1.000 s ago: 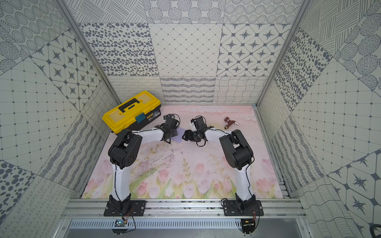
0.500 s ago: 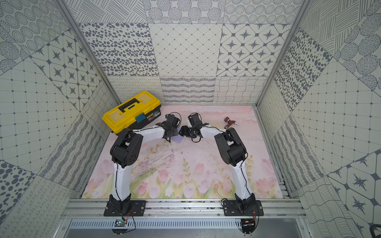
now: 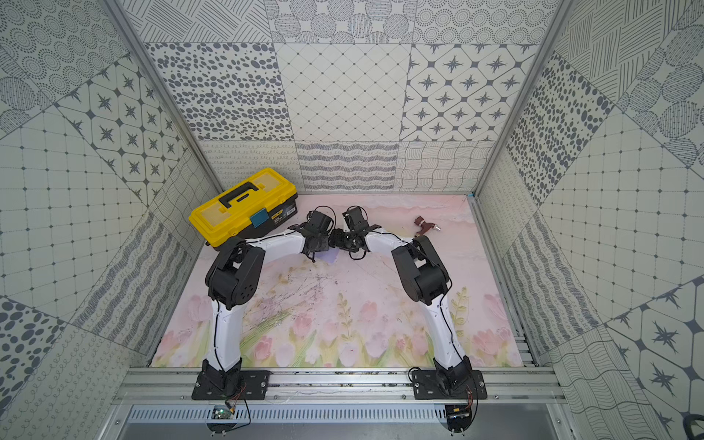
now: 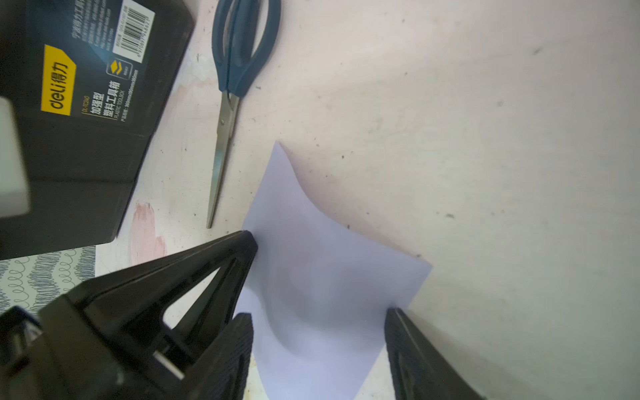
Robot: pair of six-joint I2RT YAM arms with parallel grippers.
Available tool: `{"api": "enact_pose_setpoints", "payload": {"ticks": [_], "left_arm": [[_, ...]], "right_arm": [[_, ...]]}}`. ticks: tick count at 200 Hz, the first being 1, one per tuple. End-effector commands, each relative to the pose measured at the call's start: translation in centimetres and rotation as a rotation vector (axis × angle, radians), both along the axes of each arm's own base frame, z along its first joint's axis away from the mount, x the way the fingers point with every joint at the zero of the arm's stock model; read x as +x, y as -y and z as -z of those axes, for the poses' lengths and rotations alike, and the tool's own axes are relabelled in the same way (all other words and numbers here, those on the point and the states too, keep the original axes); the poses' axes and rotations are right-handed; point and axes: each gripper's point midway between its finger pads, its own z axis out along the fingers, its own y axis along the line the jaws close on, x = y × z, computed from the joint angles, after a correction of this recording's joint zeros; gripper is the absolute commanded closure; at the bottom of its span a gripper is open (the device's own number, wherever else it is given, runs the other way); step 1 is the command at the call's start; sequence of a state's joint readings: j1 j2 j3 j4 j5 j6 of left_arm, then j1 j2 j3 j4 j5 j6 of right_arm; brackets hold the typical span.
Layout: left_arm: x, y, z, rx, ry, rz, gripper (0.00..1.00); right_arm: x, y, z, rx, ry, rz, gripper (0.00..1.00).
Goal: Fold the square paper along the opposite sides
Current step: Pick up the paper from the center of the board.
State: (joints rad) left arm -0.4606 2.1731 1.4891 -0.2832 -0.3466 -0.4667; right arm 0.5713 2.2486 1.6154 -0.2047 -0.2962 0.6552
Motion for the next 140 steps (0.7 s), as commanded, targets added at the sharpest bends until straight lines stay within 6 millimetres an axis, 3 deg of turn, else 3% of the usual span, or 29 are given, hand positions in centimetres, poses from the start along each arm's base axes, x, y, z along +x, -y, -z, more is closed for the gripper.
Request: {"api": "enact_pose_setpoints", "payload": {"ticks": [1, 73, 140], "left_arm": [[-10.2, 5.5, 5.7, -0.303, -0.495, 0.216, 1.0], [-10.1, 6.6, 4.7, -0.369, -0.469, 0.243, 1.0], [-9.9, 8.5, 1.9, -0.472, -0.402, 0.326, 1.0]], "right_arm": [[-2.8, 0.5, 5.7, -0.087, -0.158, 0.006, 0.33], [-2.9, -2.4, 6.0, -0.015, -0.198, -0.034, 0.34], [-3.9, -4.3, 6.1, 0.089, -0.257, -0.097, 0.38]]}}
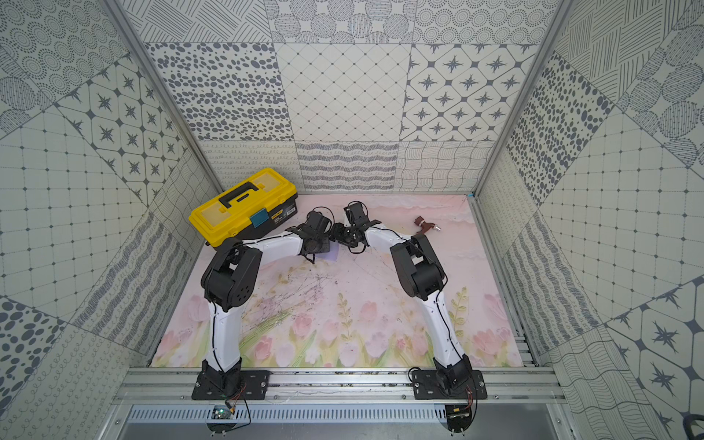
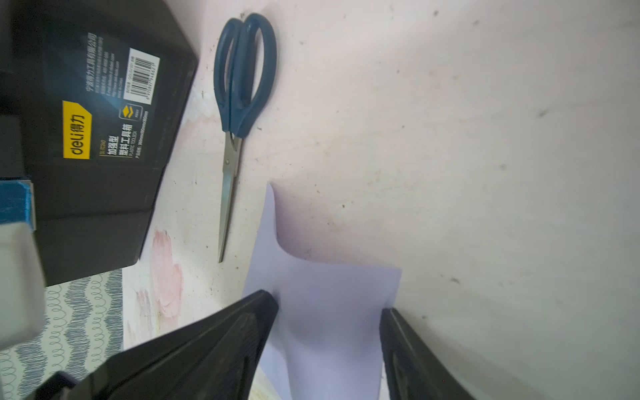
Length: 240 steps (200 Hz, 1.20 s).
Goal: Fold the square paper along the opposite sides
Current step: Pick up the paper from the center of the board.
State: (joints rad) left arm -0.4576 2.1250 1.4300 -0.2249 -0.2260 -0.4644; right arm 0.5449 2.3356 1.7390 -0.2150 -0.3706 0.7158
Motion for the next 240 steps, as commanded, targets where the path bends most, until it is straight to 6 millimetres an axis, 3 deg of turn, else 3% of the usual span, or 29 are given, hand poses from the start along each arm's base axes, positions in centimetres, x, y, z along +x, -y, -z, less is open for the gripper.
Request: {"api": "enact_pose_setpoints", "payload": {"ticks": [1, 37, 83, 120, 170, 197, 224, 240], "left_arm": [[-9.1, 6.8, 2.5, -0.35, -0.392, 0.289, 1.0], [-9.2, 6.8, 2.4, -0.344, -0.387, 0.303, 1.0], [-9.1, 6.7, 2.3, -0.332, -0.383, 0.302, 1.0], [-8.9, 6.5, 1.9, -0.318, -0.373, 0.306, 1.0], [-9.0, 5.7, 1.5, -0.275, -0.358, 0.308, 1.0], [-8.6, 5.0, -0.3, -0.243, -0.3, 0.313, 1.0], [-7.7, 4.5, -3.8, -0.216, -0.208, 0.331, 1.0], [-6.8, 4.4, -6.9, -0.207, -0.128, 0.343, 0.87]], "right_arm": [[-6.2, -3.3, 6.1, 0.012, -0.209, -0.124, 0.38], [-6.7, -2.3, 6.3, 0.002, -0.212, -0.132, 0.4], [-6.6, -1.4, 6.6, -0.012, -0.208, -0.128, 0.62], [-6.5, -1.2, 6.6, -0.016, -0.201, -0.136, 0.65], [-5.8, -0.4, 6.5, -0.036, -0.181, -0.116, 0.77], [-5.2, 0.3, 6.4, -0.054, -0.159, -0.102, 0.77], [-4.5, 0.5, 5.7, -0.058, -0.126, -0.102, 0.77], [-4.2, 0.4, 4.9, -0.055, -0.095, -0.115, 0.77]]}}
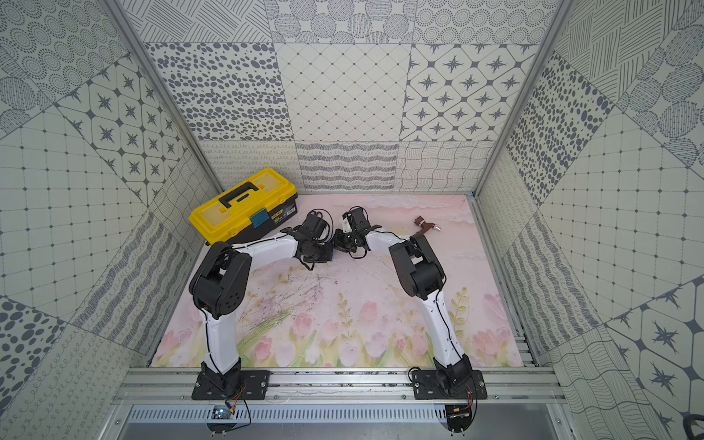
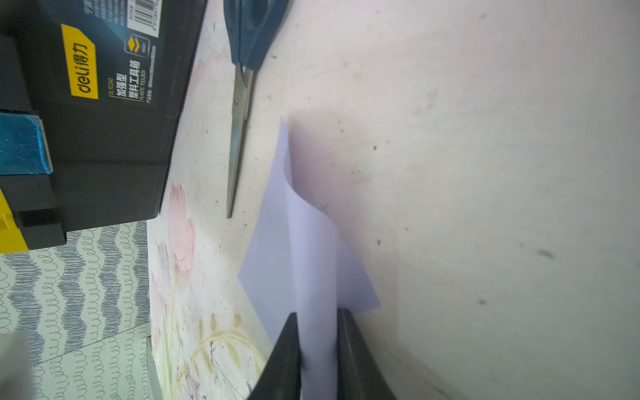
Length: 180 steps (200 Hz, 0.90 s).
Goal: Fold the square paper along the opposite sides
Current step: Pick up the paper from the center of the board.
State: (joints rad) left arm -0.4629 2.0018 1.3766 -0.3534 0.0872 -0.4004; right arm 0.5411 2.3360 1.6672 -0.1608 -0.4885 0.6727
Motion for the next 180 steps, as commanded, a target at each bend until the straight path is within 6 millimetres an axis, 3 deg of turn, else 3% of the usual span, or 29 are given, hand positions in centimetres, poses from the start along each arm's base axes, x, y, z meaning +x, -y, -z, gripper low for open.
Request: {"api": "enact_pose_setpoints", "payload": {"ticks": [1, 57, 88, 117, 153, 180], "left_arm": [[-1.3, 0.8, -4.8, -0.034, 0.045, 0.119, 0.86], [-0.3, -1.7, -14.3, 0.0, 0.25, 0.111, 0.49], [-0.5, -4.0, -17.0, -0.03, 0.31, 0.063, 0.36], [-1.1, -5.1, -18.3, -0.102, 0.349, 0.062, 0.28], [-2.5, -2.8, -21.7, -0.325, 0.469, 0.255, 0.16], [-6.1, 0.1, -25.7, -0.55, 0.548, 0.535, 0.07]], "right_arm": [[-2.1, 1.0, 3.5, -0.108, -0.058, -0.013, 0.77], [-1.7, 2.1, -0.8, -0.081, 0.071, -0.049, 0.78], [-2.0, 4.3, -5.0, -0.046, 0.168, -0.04, 0.79], [-3.6, 6.9, -10.8, -0.025, 0.304, -0.059, 0.79], [-7.0, 10.2, -19.6, 0.041, 0.497, -0.106, 0.79], [-10.5, 11.4, -24.9, 0.062, 0.63, -0.206, 0.78]]}}
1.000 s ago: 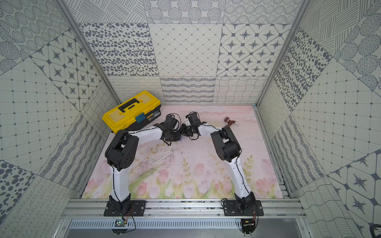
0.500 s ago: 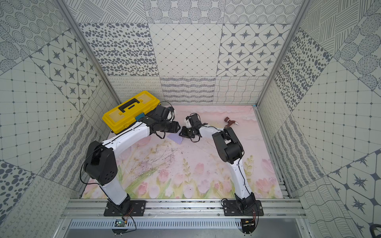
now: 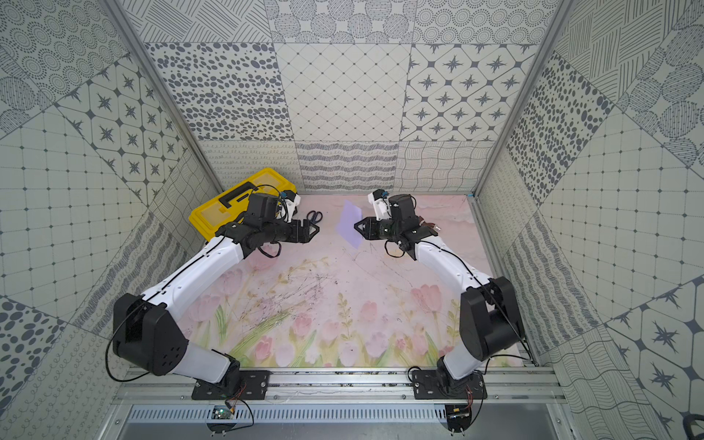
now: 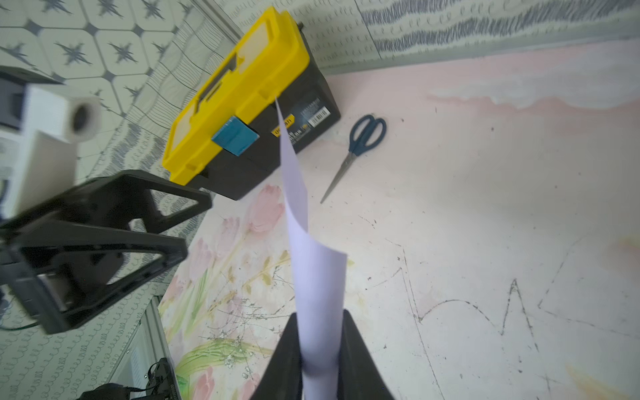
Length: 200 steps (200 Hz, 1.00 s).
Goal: Fold the square paper along the opposite sides
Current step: Pick up the paper from the center of the board.
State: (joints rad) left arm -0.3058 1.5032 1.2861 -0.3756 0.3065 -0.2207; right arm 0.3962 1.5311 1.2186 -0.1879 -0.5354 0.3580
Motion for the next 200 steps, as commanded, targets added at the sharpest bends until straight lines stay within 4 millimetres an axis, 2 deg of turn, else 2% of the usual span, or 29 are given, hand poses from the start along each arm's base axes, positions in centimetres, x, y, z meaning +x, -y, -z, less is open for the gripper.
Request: {"api": "enact_pose_setpoints", "payload": {"ticks": [1, 23, 62, 113, 157, 200], "left_arm": [[-4.1, 4.9, -6.9, -0.276, 0.215, 0.457, 0.07], [-7.0, 6.0, -10.0, -0.391, 0.265, 0.653, 0.05], [-8.4, 6.0, -12.5, -0.44, 0.286, 0.756, 0.04], [-9.3, 6.1, -13.3, -0.466, 0.285, 0.797, 0.03], [-8.7, 6.1, -13.1, -0.461, 0.29, 0.771, 0.04], [-8.3, 6.1, -13.1, -0.451, 0.314, 0.741, 0.05]], "right_arm": [[-3.3, 0.0, -3.1, -0.018, 0.124, -0.139, 0.78], [-6.0, 0.1, -5.9, -0.008, 0.205, -0.228, 0.77], [-7.9, 0.2, -7.8, -0.006, 0.253, -0.29, 0.77], [-8.7, -0.1, -8.5, 0.021, 0.258, -0.333, 0.78], [-10.1, -1.1, -9.0, 0.054, 0.27, -0.401, 0.78], [-10.6, -2.0, -8.5, 0.055, 0.264, -0.44, 0.78]]}}
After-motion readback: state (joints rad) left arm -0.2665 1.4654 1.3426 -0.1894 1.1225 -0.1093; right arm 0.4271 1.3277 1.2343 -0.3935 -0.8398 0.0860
